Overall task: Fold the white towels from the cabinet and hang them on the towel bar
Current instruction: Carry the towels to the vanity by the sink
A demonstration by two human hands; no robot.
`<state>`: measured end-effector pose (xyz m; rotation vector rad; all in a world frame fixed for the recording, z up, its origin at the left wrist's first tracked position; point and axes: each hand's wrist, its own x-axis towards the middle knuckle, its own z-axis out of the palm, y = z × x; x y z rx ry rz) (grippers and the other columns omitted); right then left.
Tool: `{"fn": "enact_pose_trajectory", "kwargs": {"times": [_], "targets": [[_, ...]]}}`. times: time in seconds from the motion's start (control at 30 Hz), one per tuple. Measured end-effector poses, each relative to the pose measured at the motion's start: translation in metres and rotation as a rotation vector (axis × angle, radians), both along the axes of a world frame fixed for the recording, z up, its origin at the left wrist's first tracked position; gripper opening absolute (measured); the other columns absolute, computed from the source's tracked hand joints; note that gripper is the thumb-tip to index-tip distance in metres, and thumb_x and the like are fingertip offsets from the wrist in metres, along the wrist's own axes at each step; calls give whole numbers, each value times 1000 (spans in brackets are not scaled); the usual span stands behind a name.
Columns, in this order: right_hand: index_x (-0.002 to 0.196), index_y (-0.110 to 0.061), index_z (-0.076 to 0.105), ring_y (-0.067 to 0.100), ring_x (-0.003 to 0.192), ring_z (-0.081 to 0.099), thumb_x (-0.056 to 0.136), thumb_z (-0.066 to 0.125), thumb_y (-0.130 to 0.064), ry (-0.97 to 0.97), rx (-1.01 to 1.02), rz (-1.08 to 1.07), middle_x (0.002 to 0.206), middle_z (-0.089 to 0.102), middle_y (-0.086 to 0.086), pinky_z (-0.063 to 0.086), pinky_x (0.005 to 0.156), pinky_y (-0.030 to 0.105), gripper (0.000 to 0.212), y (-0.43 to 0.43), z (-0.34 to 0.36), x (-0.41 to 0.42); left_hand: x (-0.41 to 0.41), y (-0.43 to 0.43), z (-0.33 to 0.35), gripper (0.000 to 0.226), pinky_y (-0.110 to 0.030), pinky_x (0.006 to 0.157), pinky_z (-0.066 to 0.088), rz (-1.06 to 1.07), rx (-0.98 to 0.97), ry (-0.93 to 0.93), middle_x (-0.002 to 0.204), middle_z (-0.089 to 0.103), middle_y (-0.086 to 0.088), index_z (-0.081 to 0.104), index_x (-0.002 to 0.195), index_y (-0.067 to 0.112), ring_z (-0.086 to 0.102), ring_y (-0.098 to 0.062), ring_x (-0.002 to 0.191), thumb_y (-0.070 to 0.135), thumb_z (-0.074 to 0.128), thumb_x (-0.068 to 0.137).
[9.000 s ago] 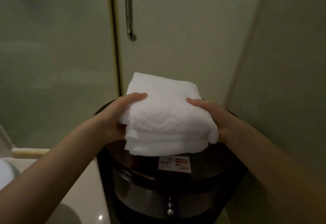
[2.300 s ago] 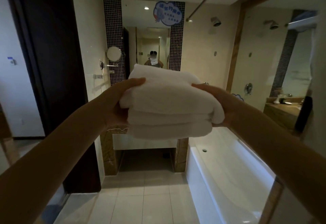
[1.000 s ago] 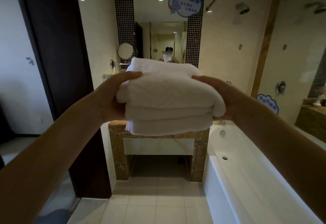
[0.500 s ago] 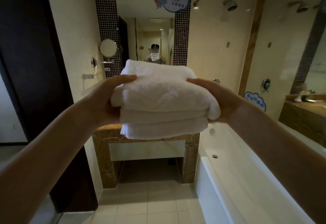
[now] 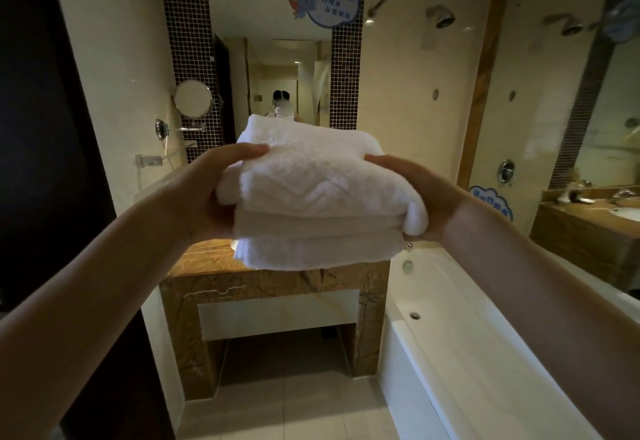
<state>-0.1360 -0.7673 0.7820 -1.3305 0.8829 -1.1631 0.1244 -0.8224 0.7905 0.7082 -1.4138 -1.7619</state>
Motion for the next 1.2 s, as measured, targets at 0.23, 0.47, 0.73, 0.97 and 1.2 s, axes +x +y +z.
{"fn": "enact_pose_trajectory", "kwargs": {"times": [0.23, 0.47, 0.73, 0.97, 1.2], "targets": [[88, -16, 79, 18, 79, 72, 88, 56, -42, -25, 108, -2, 84, 75, 6, 57, 63, 29, 35, -43, -5, -13, -8, -40, -4, 53, -41, 67, 56, -15, 12, -13, 92, 71, -10, 65, 110, 14, 71, -29, 84, 38, 72, 63], [86, -18, 79, 17, 78, 72, 86, 55, -43, -22, 125, 49, 83, 75, 5, 57, 63, 28, 35, -83, -3, -30, -25, -75, -5, 42, -40, 62, 57, -17, 36, 13, 87, 71, -11, 66, 103, 11, 71, -28, 78, 36, 66, 69], [83, -16, 79, 19, 77, 72, 82, 57, -45, 28, 155, 96, 83, 74, 6, 57, 63, 29, 36, -144, -2, -67, -57, -131, -11, 49, -48, 74, 55, 25, 42, 30, 97, 71, -13, 68, 109, 11, 70, -33, 89, 36, 71, 67], [84, -14, 79, 21, 78, 72, 82, 57, -44, 25, 153, 96, 84, 74, 9, 57, 64, 30, 37, -199, -3, -97, -91, -174, -14, 38, -47, 72, 56, 75, 50, 31, 92, 70, -13, 74, 95, 11, 70, -31, 82, 37, 70, 67], [79, -14, 79, 21, 75, 72, 91, 51, -45, 38, 205, 84, 80, 74, 9, 57, 60, 31, 43, -242, -8, -121, -115, -217, -21, 33, -45, 69, 56, 96, 86, 20, 91, 71, -12, 77, 87, 12, 70, -31, 80, 37, 70, 67]]}}
